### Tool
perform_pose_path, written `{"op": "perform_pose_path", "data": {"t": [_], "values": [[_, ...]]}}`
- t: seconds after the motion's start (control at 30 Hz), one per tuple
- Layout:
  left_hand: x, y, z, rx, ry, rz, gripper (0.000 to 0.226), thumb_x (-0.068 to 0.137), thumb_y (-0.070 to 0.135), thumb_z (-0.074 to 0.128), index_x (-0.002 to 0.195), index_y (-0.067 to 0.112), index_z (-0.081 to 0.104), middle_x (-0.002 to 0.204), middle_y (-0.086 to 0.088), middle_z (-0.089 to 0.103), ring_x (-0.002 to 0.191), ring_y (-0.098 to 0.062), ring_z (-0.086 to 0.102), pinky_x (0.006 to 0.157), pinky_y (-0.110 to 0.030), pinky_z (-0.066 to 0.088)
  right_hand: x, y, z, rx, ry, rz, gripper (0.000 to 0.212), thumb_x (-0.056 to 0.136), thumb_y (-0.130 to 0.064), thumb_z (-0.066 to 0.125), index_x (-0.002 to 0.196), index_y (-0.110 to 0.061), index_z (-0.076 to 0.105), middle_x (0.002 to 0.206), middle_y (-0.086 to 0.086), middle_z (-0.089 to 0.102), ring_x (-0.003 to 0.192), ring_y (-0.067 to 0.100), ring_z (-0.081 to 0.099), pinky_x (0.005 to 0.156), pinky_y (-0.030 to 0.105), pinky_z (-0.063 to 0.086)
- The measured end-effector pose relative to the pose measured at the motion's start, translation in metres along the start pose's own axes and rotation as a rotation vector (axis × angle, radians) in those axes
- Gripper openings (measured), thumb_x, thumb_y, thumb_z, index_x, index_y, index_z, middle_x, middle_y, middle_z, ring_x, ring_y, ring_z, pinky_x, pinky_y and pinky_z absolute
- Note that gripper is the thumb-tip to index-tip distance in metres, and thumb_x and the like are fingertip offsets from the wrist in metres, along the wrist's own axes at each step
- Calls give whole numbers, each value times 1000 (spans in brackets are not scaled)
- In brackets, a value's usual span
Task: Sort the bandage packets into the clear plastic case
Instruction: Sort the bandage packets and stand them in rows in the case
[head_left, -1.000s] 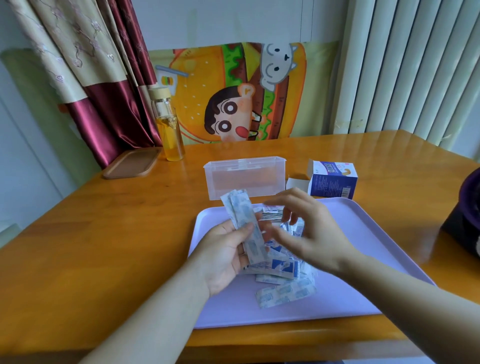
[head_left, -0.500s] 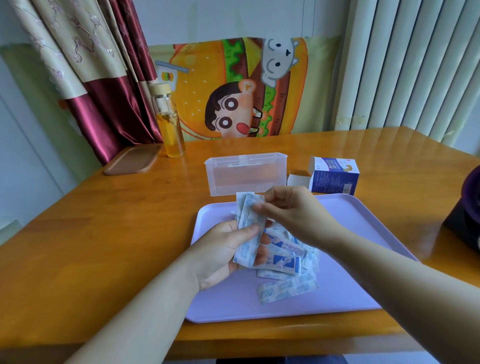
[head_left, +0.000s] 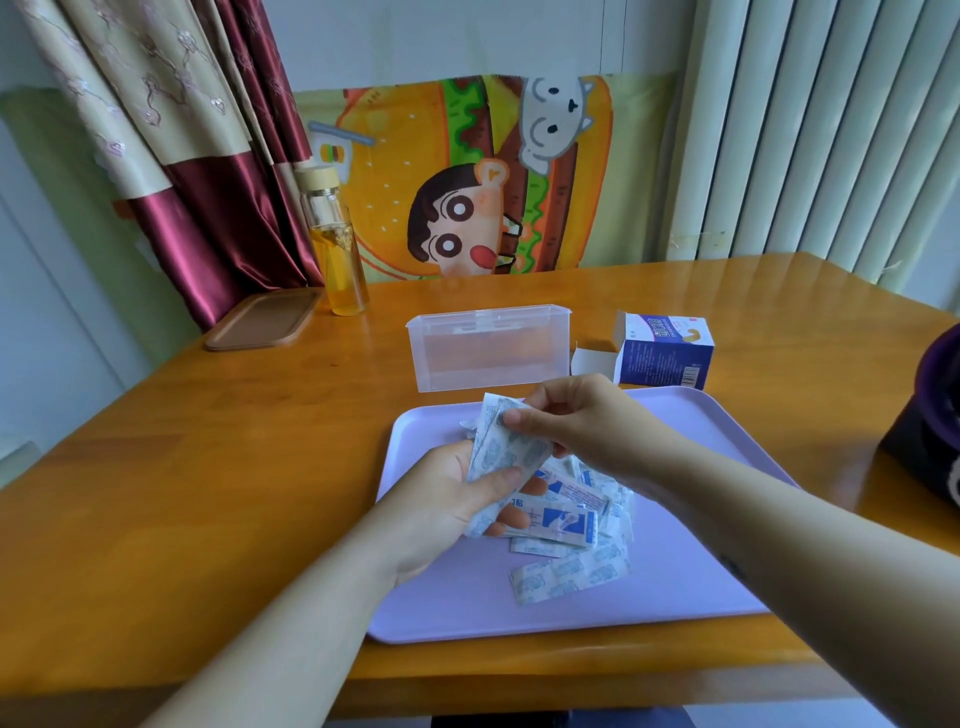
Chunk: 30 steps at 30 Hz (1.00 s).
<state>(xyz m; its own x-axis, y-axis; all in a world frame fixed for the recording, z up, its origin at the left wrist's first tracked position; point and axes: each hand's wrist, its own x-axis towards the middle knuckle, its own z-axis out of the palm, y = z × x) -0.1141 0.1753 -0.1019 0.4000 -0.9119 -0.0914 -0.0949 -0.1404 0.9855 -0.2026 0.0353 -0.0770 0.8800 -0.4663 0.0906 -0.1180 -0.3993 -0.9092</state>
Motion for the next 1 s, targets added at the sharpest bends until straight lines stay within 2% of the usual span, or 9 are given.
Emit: {"op": "perform_pose_path", "data": {"t": [0.13, 0.27, 0.33, 0.43, 0.6, 0.67, 0.77, 0.83, 1.0], "values": [[-2, -4, -5, 79, 40, 40, 18, 95, 22, 50, 111, 21, 59, 94, 8, 72, 67, -5, 65, 58, -19, 49, 1, 0, -1, 112, -57, 53, 15, 83, -14, 69, 68, -16, 67, 64, -3, 64, 60, 10, 48, 59, 24, 40], [-2, -6, -8, 150, 78, 78, 19, 97, 22, 47, 112, 19, 58, 97, 6, 71, 64, -5, 63, 56, -21, 47, 3, -1, 1, 189, -71, 84, 15, 85, -6, 65, 74, -15, 69, 77, 5, 67, 72, 17, 52, 69, 28, 43], [-2, -7, -11, 185, 100, 84, 18, 98, 23, 47, 111, 20, 58, 99, 6, 71, 65, -5, 63, 57, -22, 48, 4, -3, 3, 209, -72, 103, 12, 85, -10, 65, 75, -15, 67, 77, 4, 64, 73, 15, 51, 67, 26, 42], [-3, -8, -14, 253, 101, 101, 17, 98, 24, 45, 110, 21, 58, 96, 9, 70, 66, -5, 63, 58, -22, 49, 8, -7, 5, 216, -29, 122, 21, 82, -25, 69, 63, -19, 64, 69, 0, 61, 67, 11, 48, 63, 24, 40], [-7, -8, -21, 250, 141, 142, 16, 99, 18, 45, 102, 26, 58, 83, 14, 69, 56, -2, 55, 53, -16, 44, 20, -10, 13, 263, -34, 169, 24, 85, -22, 67, 63, -16, 62, 71, 4, 60, 66, 12, 47, 62, 23, 41], [-10, -10, -26, 232, 169, 134, 17, 99, 17, 44, 101, 29, 57, 83, 13, 69, 55, -2, 53, 53, -16, 45, 23, -13, 18, 190, -7, 132, 23, 85, -23, 67, 64, -14, 63, 66, 2, 60, 62, 11, 48, 58, 21, 40], [-12, -14, -32, 214, 212, 113, 19, 99, 15, 44, 103, 30, 55, 86, 10, 69, 54, -1, 53, 53, -17, 45, 28, -17, 25, -178, 79, -33, 23, 84, -27, 69, 70, -10, 67, 66, 2, 66, 58, 13, 55, 45, 15, 40], [-14, -14, -36, 196, 238, 107, 20, 100, 14, 42, 104, 28, 55, 85, 8, 68, 52, -1, 52, 52, -16, 44, 34, -18, 30, -288, 110, -98, 23, 84, -30, 69, 71, -10, 67, 66, 0, 65, 59, 14, 58, 43, 15, 40], [-19, -14, -51, 153, 358, 114, 22, 100, 16, 40, 106, 32, 55, 81, 9, 70, 52, 0, 53, 52, -15, 45, 49, -7, 29, 38, 137, 21, 21, 88, -24, 64, 69, -15, 64, 63, 1, 61, 55, 7, 51, 55, 18, 41]]}}
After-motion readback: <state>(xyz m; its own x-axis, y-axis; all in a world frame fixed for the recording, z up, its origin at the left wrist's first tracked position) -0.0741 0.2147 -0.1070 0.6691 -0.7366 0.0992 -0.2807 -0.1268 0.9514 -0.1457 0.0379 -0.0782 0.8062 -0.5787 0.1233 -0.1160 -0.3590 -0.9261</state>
